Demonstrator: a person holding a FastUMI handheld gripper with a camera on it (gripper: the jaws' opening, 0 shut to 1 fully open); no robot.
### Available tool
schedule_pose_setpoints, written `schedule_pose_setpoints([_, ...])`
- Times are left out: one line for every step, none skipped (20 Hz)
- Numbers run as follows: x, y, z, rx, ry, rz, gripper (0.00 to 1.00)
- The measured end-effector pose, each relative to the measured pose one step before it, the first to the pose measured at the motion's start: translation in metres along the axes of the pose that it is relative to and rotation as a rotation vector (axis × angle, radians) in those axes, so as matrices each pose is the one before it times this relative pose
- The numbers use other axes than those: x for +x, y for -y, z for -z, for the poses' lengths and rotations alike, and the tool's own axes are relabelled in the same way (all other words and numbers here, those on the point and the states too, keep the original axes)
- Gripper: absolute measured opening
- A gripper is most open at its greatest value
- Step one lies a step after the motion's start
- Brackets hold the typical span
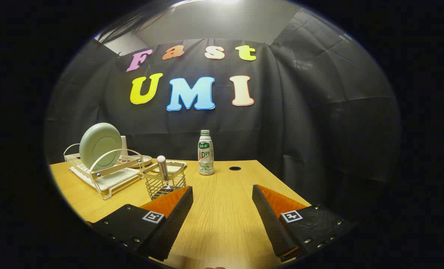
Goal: Take the plate from the dish rack, then take the spoon from the basket and place it into the plate.
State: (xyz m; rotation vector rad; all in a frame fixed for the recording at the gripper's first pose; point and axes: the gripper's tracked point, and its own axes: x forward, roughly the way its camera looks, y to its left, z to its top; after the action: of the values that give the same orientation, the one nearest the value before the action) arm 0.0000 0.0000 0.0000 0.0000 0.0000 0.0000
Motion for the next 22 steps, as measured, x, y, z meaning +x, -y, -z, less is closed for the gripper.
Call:
schedule_pose_setpoints([0.00964, -0.00029, -0.00435, -0.00499, 0.01406, 0.00158, 0.98])
schedule_pose_setpoints([0.00830, 0.00036, -0.00879, -0.00513, 0.02420, 0.00349, 0.98])
schedule_pose_setpoints([0.01247, 0.00032, -0.00657, 0.00317, 0.02491, 0.00127, 0.98])
schedule_pose_setpoints([0.01312, 0.00089, -0.00545, 0.01192, 0.02078, 0.00102, 0.98])
schedule_pose_setpoints([0.01110, 0.00351, -0.00380, 0.01536, 0.00828, 0.00920, 0.98])
schedule_pose_setpoints([0.00875, 0.00535, -0.00345, 0.01314, 0.00726, 0.01145, 0.98])
schedule_pose_setpoints([0.00576, 0.00665, -0.00829, 0.00720, 0.01555, 0.01844, 0.98])
schedule_pose_setpoints([0.00416, 0.00990, -0.01122, -0.00042, 0.01681, 0.03006, 0.98])
schedule_pose_setpoints([0.00098, 0.01238, -0.00973, -0.00555, 0.00535, 0.03775, 0.98])
schedule_pose_setpoints([-0.00269, 0.01235, -0.00605, -0.01092, -0.00359, 0.04239, 0.98])
schedule_pose_setpoints([-0.00642, 0.01317, -0.00683, -0.01340, -0.00657, 0.04699, 0.98])
schedule_pose_setpoints([-0.00803, 0.01216, -0.00715, -0.01105, -0.00928, 0.03585, 0.98])
schedule_pose_setpoints([-0.01228, 0.00873, -0.00694, -0.01353, -0.01315, 0.02948, 0.98])
schedule_pose_setpoints([-0.01346, 0.00727, -0.00581, -0.01150, -0.01375, 0.02171, 0.98])
schedule_pose_setpoints([-0.01615, 0.00470, -0.00746, -0.00925, -0.01324, 0.01476, 0.98])
schedule_pose_setpoints([-0.01647, 0.00243, -0.00748, -0.01020, -0.01121, 0.00912, 0.98])
schedule_pose_setpoints([-0.01718, -0.00088, -0.00870, -0.01377, -0.01532, 0.00133, 0.98])
schedule_pose_setpoints([-0.01503, -0.00323, -0.00705, -0.01950, -0.01632, -0.00568, 0.98])
schedule_pose_setpoints([-0.01461, -0.00599, -0.01075, -0.01957, -0.00999, -0.01317, 0.98])
schedule_pose_setpoints([-0.01363, -0.00896, -0.01211, -0.01012, -0.00324, -0.02189, 0.98])
schedule_pose_setpoints([-0.01095, -0.01242, -0.01407, 0.00064, 0.00077, -0.02879, 0.98])
schedule_pose_setpoints([-0.00761, -0.01633, -0.01278, 0.00661, 0.00165, -0.03042, 0.98])
